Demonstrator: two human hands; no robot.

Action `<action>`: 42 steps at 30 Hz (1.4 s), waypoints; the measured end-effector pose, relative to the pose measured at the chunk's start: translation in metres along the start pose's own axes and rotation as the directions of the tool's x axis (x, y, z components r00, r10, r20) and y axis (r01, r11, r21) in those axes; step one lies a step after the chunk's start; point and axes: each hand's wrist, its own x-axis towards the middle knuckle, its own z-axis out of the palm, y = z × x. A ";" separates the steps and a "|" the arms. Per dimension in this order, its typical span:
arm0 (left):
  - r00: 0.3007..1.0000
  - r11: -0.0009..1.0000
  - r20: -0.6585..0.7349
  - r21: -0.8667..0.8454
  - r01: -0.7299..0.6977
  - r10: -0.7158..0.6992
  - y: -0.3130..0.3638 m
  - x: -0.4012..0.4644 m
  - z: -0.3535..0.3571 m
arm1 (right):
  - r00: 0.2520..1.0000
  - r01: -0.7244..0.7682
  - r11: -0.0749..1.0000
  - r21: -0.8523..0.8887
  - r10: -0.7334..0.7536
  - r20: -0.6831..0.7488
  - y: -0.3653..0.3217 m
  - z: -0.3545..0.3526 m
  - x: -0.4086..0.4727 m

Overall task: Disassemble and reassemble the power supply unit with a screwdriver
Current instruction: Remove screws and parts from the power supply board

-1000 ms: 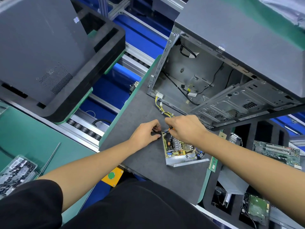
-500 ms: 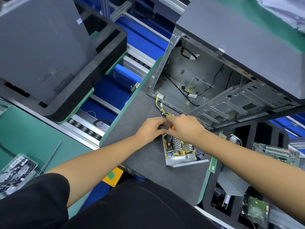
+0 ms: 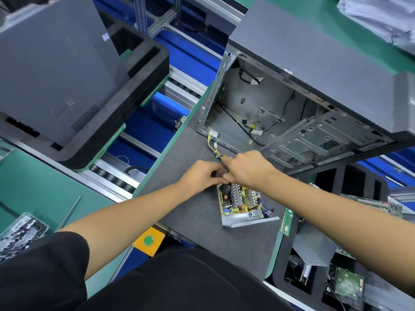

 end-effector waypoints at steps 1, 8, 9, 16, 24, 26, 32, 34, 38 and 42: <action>1.000 1.000 -0.001 0.002 0.008 -0.008 0.000 0.001 0.000 | 1.000 0.021 1.000 -0.011 -0.021 -0.005 0.001 -0.001 0.000; 0.999 1.000 0.041 -0.013 0.000 0.000 0.004 0.003 -0.002 | 0.930 0.363 0.932 0.008 -0.363 0.052 0.014 -0.013 -0.003; 0.999 1.000 0.050 -0.010 -0.002 0.003 0.005 0.003 -0.003 | 0.934 0.355 0.935 -0.011 -0.354 0.050 0.014 -0.013 -0.002; 0.992 0.993 0.032 0.027 0.118 -0.119 0.002 0.005 -0.002 | 0.972 0.236 0.967 -0.101 -0.233 0.037 0.006 -0.013 0.005; 0.995 0.997 0.069 0.008 0.075 -0.076 0.003 0.006 -0.005 | 0.984 0.038 0.987 0.154 -0.065 0.169 0.006 -0.017 0.008; 0.996 0.997 0.052 0.012 0.073 -0.073 0.003 0.008 -0.005 | 0.969 -0.121 0.968 0.220 0.068 0.237 -0.003 -0.012 0.011; 0.985 0.993 0.124 -0.006 0.120 -0.118 0.000 0.011 -0.004 | 0.934 0.354 0.935 -0.011 -0.353 0.060 0.014 -0.016 0.010; 0.988 0.996 0.129 0.021 0.084 -0.086 0.002 0.011 -0.005 | 0.883 0.462 0.886 -0.020 -0.459 0.098 0.020 -0.015 0.009; 0.992 0.998 0.107 0.041 0.055 -0.059 0.001 0.010 -0.006 | 0.882 0.469 0.883 -0.015 -0.468 0.054 0.021 -0.009 0.007; 0.992 0.997 0.103 -0.006 0.074 -0.073 0.003 0.010 -0.008 | 0.907 0.418 0.908 0.036 -0.419 0.027 0.022 -0.006 0.009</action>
